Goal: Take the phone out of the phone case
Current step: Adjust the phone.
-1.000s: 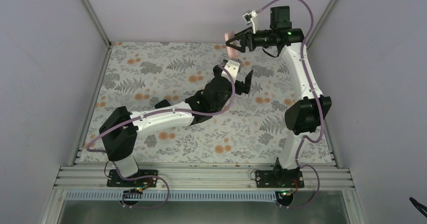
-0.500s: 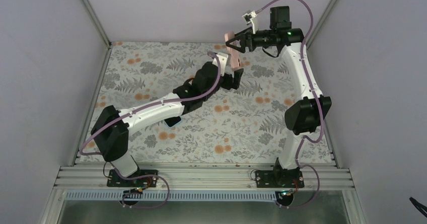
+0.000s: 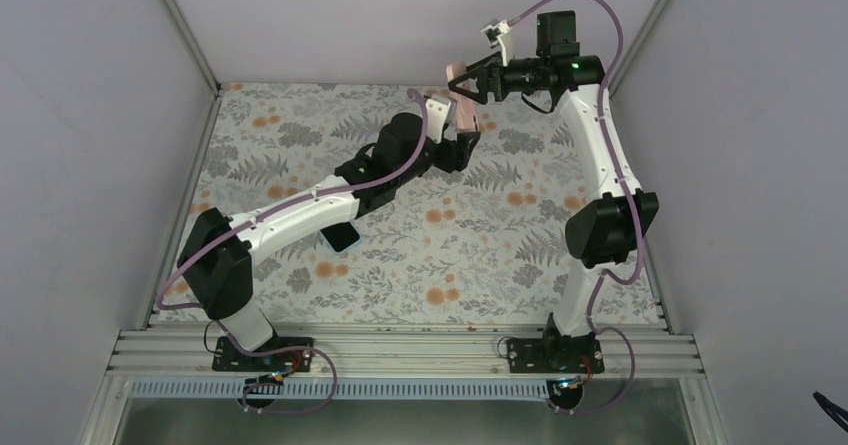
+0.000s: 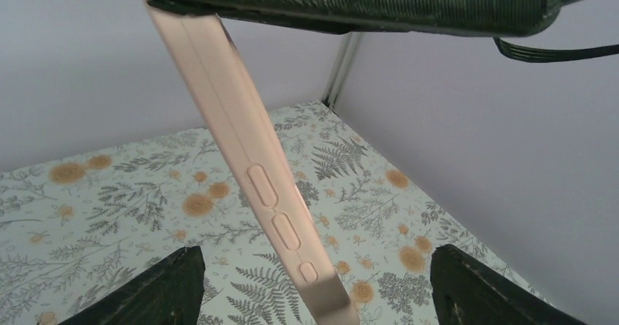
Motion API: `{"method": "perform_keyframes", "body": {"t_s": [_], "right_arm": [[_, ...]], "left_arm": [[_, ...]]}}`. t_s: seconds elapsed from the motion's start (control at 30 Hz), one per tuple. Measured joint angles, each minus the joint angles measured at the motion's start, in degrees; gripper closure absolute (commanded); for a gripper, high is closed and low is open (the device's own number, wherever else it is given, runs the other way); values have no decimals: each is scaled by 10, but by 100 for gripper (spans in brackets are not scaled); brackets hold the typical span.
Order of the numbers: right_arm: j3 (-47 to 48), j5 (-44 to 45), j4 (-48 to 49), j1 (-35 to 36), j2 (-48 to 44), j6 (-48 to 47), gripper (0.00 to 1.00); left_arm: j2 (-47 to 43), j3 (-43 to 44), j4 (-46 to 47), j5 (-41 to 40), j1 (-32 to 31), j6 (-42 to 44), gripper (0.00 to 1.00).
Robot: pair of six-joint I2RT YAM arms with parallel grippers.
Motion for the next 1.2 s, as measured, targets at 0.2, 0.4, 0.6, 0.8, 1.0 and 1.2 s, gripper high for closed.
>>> {"method": "perform_keyframes", "body": {"t_s": [0.2,0.4,0.6,0.8,1.0,1.2], "right_arm": [[0,2,0,0,0,0,53],[0,2,0,0,0,0,53],[0,2,0,0,0,0,53],[0,2,0,0,0,0,53],[0,8,5,-2,-2,-7,53],[-2,10,7,-2,-6,-9,54]], "left_arm": [[3,0,-3,7,0,-3,40],[3,0,2,4,0,-4,53],[6,-2,17,4,0,-1,69],[9,-2,23,6,0,-3,83],[11,-2,18,2,7,-14,89],[11,-2,19,0,7,-15,70]]}}
